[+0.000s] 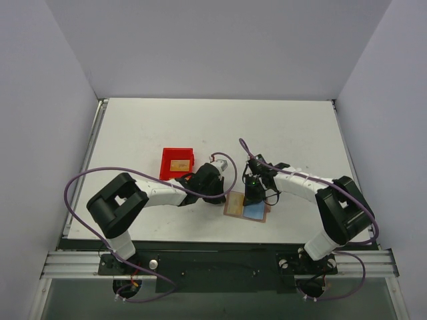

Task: Put the credit cards into the card holder
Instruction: Insert the credit card into the card holder.

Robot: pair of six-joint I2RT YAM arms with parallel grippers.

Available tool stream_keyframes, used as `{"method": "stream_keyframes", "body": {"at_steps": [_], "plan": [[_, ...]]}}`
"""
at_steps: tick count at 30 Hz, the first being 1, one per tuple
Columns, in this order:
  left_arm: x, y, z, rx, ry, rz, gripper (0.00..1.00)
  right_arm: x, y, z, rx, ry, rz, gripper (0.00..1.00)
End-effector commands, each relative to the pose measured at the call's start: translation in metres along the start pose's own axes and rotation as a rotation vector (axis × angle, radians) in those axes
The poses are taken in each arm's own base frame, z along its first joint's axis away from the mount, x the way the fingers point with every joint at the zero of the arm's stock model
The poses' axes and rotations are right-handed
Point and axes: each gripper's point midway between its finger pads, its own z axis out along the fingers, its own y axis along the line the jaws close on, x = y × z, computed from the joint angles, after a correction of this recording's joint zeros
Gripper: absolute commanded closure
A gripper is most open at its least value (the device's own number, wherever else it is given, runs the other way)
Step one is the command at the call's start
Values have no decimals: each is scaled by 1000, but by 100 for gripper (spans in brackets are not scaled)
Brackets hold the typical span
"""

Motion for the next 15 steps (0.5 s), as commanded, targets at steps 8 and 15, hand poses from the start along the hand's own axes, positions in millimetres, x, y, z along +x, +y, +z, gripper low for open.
{"method": "stream_keyframes", "body": {"at_steps": [8,15], "plan": [[-18,-11,-5,19,-39,29,100,-23,-15,-31,130,-139,-39,100],[-39,-15,-12,15,-92,41,100,-30,-6,-31,76,-183,-20,100]]}}
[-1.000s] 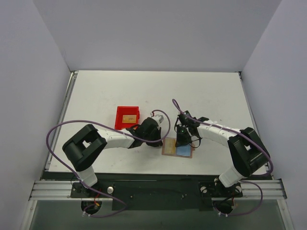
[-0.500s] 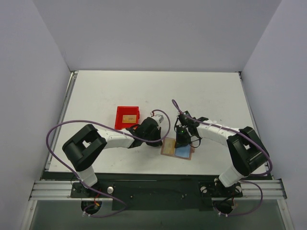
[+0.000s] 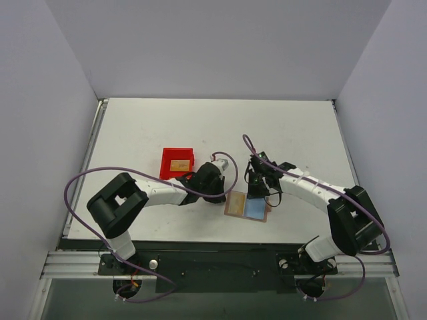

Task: Put the credit cards into the card holder
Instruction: Insert the credit card into the card holder.

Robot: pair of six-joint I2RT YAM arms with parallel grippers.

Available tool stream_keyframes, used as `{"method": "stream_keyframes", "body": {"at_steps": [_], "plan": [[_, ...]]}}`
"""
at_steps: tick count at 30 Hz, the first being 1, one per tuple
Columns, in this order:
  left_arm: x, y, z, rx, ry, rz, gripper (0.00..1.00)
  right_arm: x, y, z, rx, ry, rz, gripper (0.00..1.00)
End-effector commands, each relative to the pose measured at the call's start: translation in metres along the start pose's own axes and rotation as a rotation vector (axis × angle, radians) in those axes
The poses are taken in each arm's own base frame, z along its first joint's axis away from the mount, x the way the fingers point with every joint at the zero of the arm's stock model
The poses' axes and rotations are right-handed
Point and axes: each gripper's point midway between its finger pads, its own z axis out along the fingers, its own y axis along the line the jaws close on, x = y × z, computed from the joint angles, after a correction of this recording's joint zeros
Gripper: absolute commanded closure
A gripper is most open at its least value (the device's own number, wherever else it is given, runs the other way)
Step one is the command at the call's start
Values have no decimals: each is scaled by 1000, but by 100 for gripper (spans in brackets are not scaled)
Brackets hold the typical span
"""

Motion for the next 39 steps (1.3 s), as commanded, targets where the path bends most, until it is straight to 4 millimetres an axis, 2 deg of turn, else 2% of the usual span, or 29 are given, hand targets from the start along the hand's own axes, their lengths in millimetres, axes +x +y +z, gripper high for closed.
{"method": "stream_keyframes", "body": {"at_steps": [1,8,15,30,39], "plan": [[-39,-15,-12,26,-97,26,100,-9,3,-5,-8,-50,4,100],[-53,-24,-8,52,-111,40,100,-14,12,6,-90,-38,66,100],[-59,-33,-4,86,-117,53,100,-12,12,14,-88,-14,68,100],[-46,-44,10,153,-69,78,100,-5,11,22,-77,30,62,100],[-33,-40,17,149,-37,84,100,-3,15,25,-65,54,28,100]]}}
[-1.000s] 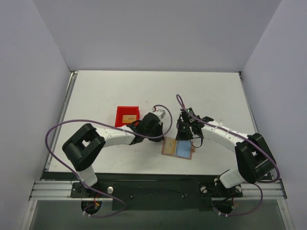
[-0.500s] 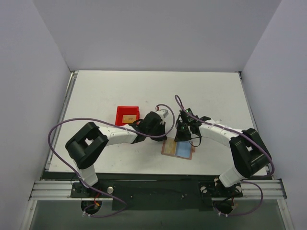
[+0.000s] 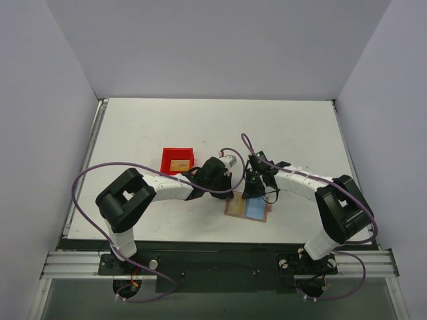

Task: Put the credit cards into the card holder
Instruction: Insert the credit card into the card holder.

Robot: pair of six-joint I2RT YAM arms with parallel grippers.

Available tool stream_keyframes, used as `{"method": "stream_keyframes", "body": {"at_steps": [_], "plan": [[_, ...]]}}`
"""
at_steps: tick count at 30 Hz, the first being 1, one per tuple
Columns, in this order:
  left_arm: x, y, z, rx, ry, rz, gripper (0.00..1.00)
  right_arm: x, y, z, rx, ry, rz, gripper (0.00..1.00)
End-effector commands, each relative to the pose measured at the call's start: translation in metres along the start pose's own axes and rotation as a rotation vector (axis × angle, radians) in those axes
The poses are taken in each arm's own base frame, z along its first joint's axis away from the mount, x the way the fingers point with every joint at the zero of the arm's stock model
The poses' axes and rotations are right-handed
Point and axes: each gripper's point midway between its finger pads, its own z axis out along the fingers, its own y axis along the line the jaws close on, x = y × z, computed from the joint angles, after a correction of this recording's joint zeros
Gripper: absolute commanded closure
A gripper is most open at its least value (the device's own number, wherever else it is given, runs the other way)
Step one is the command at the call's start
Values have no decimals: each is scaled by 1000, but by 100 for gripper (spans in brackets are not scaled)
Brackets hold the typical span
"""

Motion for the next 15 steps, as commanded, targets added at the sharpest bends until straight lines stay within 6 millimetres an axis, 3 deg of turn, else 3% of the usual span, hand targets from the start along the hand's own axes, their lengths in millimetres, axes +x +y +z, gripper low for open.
{"method": "stream_keyframes", "body": {"at_steps": [1,15], "plan": [[-16,-15,2,53,-44,34,100,1,5,0,12,23,-34,100],[-6,-6,2,19,-17,28,100,-1,-16,-10,284,34,-160,100]]}}
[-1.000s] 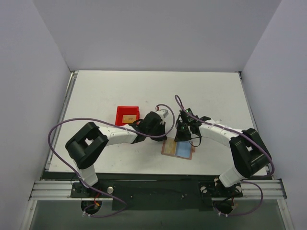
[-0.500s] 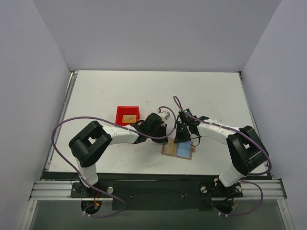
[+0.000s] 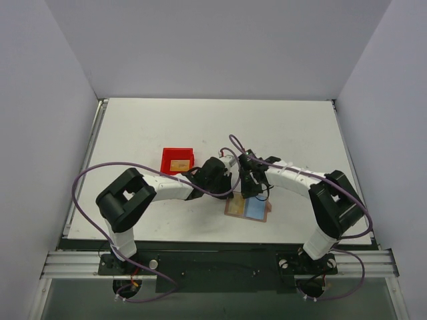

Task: Put the credit cards into the card holder
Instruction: Insert the credit card into the card holder, then pick up the storage box at the center of the board.

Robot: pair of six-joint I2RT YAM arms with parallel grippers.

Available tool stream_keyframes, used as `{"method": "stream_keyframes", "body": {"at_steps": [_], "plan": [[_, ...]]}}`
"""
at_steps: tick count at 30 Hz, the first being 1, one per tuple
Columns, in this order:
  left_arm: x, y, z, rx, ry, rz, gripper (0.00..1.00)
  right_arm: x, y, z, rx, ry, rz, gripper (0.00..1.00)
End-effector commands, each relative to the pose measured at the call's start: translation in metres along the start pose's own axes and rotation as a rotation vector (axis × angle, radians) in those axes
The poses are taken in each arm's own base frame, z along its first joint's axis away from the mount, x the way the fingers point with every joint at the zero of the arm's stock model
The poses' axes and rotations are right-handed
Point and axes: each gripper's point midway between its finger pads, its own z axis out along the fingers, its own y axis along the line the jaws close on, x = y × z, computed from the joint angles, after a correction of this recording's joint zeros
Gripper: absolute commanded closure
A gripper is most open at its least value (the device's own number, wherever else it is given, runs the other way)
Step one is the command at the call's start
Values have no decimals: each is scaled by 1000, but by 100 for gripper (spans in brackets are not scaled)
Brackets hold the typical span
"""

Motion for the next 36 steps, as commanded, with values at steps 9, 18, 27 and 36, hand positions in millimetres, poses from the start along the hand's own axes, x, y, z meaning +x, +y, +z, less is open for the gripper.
{"method": "stream_keyframes", "body": {"at_steps": [9,18,27,36], "plan": [[-6,-4,0,8,-20,21,100,2,-24,-14,188,-10,-67,100],[-8,-5,0,9,-24,21,100,-16,11,-32,-30,-131,-39,100],[-7,-4,0,7,-24,22,100,-14,22,-17,-69,-91,-33,100],[-4,-2,1,3,-17,19,100,-6,4,3,21,-67,-3,100]]}}
